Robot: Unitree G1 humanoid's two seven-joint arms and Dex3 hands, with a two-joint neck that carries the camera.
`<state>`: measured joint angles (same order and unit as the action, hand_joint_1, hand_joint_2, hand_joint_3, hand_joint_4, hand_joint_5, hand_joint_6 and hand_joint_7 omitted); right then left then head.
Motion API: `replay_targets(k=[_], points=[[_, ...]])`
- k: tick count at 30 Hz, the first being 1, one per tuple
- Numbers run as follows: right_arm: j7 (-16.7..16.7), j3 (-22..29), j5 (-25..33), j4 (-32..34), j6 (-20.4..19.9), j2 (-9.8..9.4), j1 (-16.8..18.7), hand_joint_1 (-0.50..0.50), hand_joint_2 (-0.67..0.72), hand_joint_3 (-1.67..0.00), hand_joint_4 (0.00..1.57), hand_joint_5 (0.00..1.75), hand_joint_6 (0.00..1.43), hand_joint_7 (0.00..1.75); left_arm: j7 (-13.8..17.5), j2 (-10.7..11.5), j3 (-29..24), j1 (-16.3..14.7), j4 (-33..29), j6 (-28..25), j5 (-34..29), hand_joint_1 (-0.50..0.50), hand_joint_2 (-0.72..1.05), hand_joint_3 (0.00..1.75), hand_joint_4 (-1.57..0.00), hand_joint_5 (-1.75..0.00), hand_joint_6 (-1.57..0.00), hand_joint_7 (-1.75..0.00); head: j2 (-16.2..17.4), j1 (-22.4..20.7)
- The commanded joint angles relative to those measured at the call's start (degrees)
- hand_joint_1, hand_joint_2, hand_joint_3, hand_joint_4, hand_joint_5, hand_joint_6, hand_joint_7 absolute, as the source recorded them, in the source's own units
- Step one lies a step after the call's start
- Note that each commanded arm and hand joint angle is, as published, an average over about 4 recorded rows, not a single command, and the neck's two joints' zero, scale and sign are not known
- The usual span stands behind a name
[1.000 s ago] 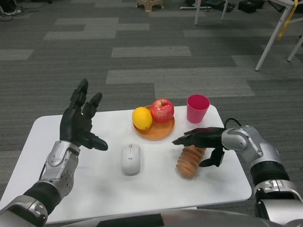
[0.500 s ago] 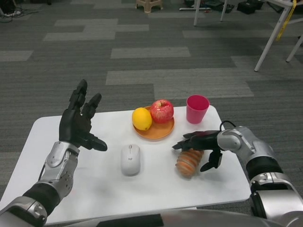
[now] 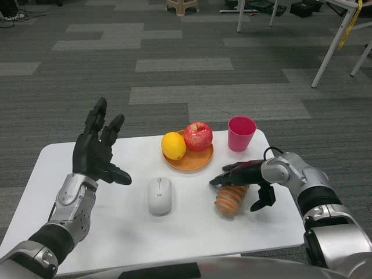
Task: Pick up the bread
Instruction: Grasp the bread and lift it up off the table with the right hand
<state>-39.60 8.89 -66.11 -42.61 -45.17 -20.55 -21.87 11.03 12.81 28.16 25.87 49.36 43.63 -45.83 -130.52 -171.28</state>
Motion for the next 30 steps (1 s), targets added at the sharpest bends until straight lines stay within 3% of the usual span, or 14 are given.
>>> replay_targets(k=[1, 6, 10, 17, 28, 30], points=[[-0.54, -0.61, -2.23, -2.08, 0.91, 1.17, 2.45, -0.47, 0.09, -1.45, 0.00, 0.29, 0.00, 0.02, 0.22, 0.46, 0.42, 0.23, 0.30, 0.32, -0.44, 0.50, -0.37, 0.09, 0.00, -0.41, 0.00, 0.00, 0.00, 0.08], [0.80, 3.28, -2.12, -2.54, 0.96, 2.34, 2.45, -0.50, 0.15, -1.51, 0.00, 0.48, 0.00, 0.12, 0.22, 0.46, 0.47, 0.23, 0.30, 0.32, -0.51, 0.50, -0.37, 0.09, 0.00, -0.41, 0.00, 0.00, -0.19, 0.01], [1.15, 6.53, -1.06, -3.93, 0.80, 3.02, 2.45, -0.45, 0.14, -1.59, 0.00, 0.48, 0.00, 0.17, 0.22, 0.48, 0.40, 0.17, 0.30, 0.32, -0.57, 0.50, -0.37, 0.09, 0.00, -0.41, 0.00, 0.00, -0.18, -0.11], [1.09, 8.66, -0.01, -4.94, 0.89, 4.34, 2.60, -0.39, 0.06, -1.59, 0.00, 0.48, 0.00, 0.42, 0.22, 0.48, 0.40, 0.06, 0.30, 0.41, -0.57, 0.50, -0.37, 0.09, 0.00, -0.41, 0.00, 0.00, -0.08, -0.19], [0.60, 13.26, 1.44, -5.03, 1.20, 5.90, 3.00, -0.27, -0.02, -1.57, 0.00, 0.58, 0.00, 0.42, 0.22, 0.55, 0.51, 0.06, 0.30, 0.41, -0.64, 0.50, -0.37, 0.07, 0.00, -0.41, 0.00, 0.00, -0.06, -0.24], [0.58, 13.50, 1.73, -5.03, 1.13, 5.94, 3.06, -0.25, -0.03, -1.59, 0.00, 0.63, 0.01, 0.51, 0.22, 0.55, 0.56, 0.08, 0.30, 0.41, -0.66, 0.50, -0.37, 0.07, 0.00, -0.41, 0.00, 0.00, -0.09, -0.21]])
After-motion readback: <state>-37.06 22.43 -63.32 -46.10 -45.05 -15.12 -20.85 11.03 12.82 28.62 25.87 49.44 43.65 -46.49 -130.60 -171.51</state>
